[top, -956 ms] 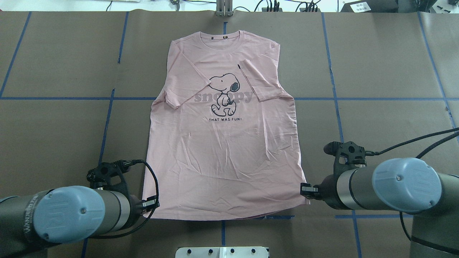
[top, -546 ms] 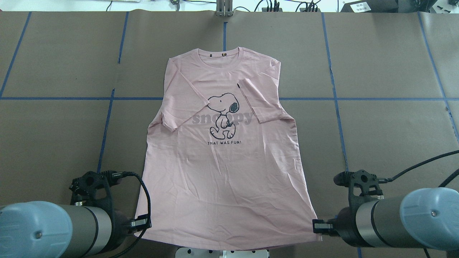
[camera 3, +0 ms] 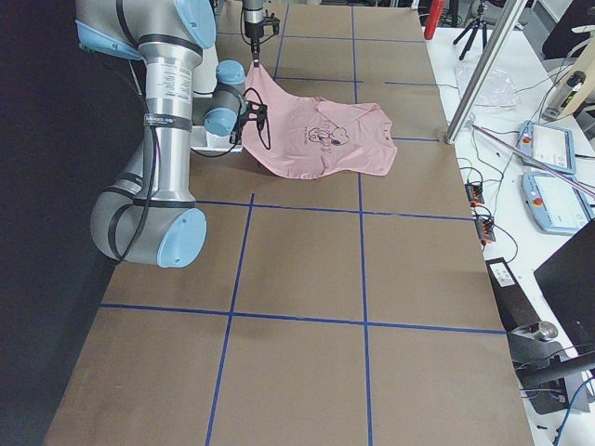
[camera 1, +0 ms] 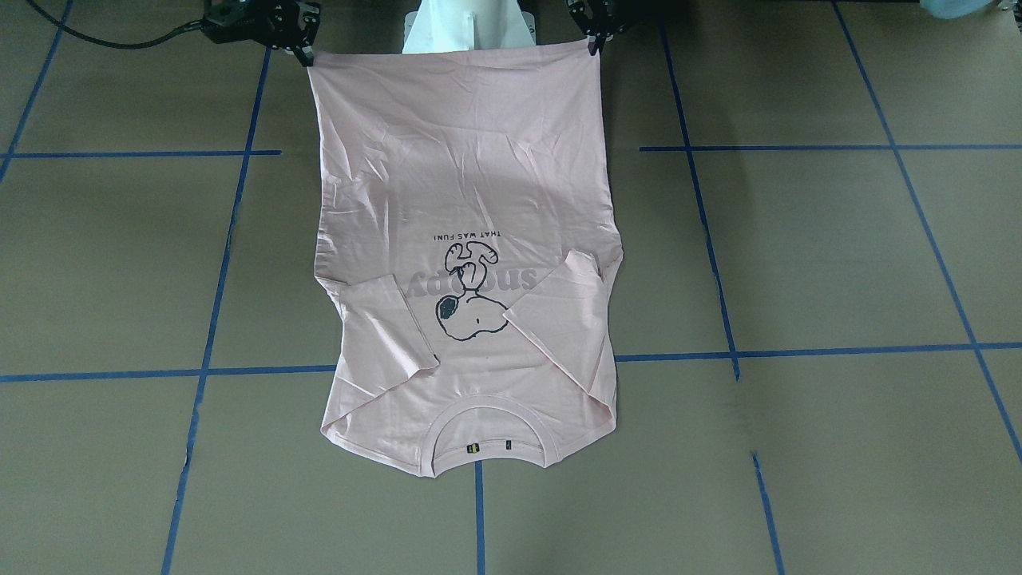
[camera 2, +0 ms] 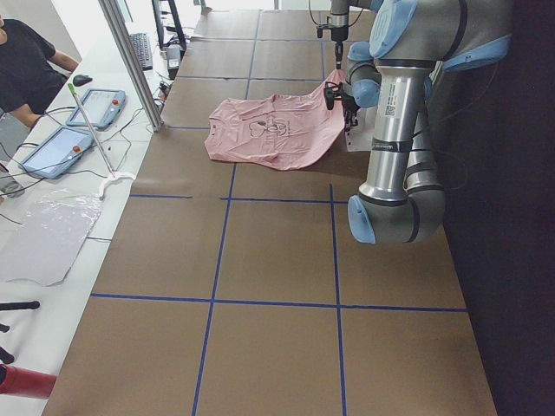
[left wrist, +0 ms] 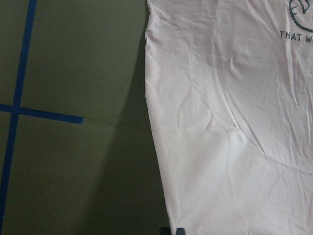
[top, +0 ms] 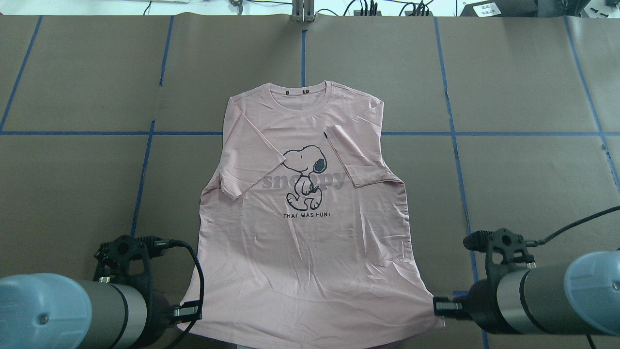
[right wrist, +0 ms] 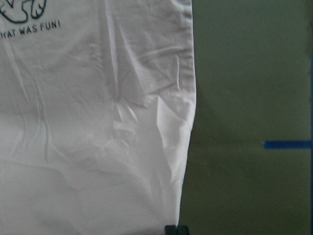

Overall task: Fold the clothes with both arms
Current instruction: 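Lift the hem with both grippers and fold it toward the collar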

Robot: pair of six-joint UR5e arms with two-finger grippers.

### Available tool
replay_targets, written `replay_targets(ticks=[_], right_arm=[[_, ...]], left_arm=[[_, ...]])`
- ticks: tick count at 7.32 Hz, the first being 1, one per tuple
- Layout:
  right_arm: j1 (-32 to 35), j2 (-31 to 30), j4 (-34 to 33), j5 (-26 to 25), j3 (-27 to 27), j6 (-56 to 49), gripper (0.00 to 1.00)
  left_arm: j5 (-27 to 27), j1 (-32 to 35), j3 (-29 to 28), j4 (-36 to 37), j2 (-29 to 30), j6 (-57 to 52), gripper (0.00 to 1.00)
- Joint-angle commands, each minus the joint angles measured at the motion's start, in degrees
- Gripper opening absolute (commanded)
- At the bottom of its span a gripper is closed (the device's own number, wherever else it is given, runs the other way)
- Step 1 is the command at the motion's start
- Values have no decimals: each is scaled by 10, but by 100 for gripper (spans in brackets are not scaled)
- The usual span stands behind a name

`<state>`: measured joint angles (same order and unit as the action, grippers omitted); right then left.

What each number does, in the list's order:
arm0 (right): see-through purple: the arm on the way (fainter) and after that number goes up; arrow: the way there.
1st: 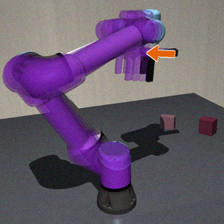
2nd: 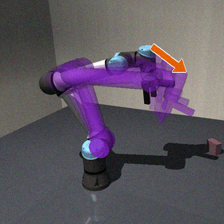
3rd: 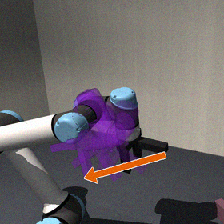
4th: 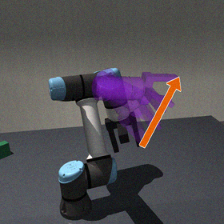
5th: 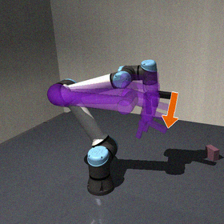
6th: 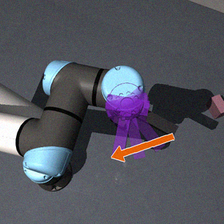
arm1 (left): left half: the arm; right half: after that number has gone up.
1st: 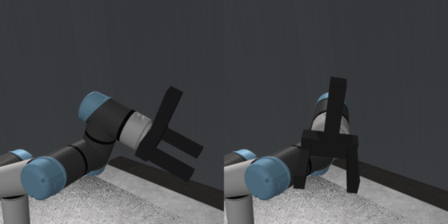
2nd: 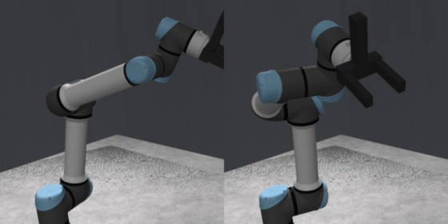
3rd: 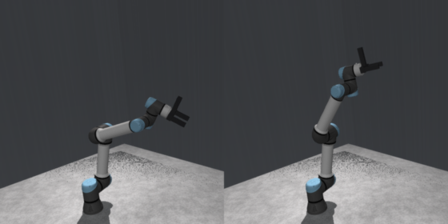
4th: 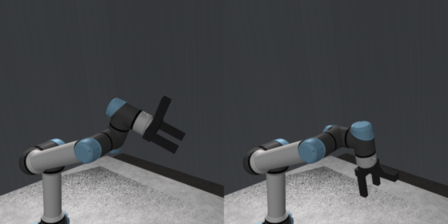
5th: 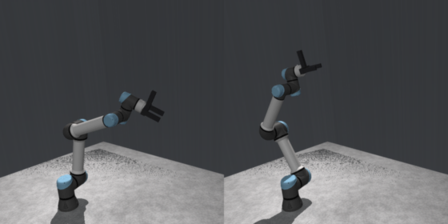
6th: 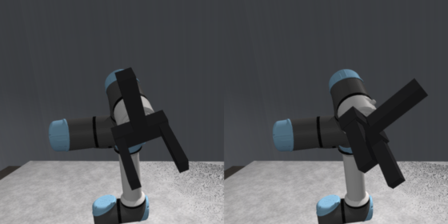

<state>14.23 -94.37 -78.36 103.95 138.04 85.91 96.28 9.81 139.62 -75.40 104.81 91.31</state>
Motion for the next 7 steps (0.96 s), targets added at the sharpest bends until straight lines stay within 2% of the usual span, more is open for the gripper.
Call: replay_targets(ticks=[1,2,4,7], right_arm=[[111,81,4,3,-79,-86,0],[140,111,5,1,-114,-98,0],[197,201,5,-16,-213,-105,0],[278,302,5,-15,-346,-155,0]], left_arm=[[0,97,-57,-1,35,-75,0],[1,134,-76,-2,43,-111,0],[0,193,-155,-8,86,-155,0],[1,258,-283,-136,111,-176,0]])
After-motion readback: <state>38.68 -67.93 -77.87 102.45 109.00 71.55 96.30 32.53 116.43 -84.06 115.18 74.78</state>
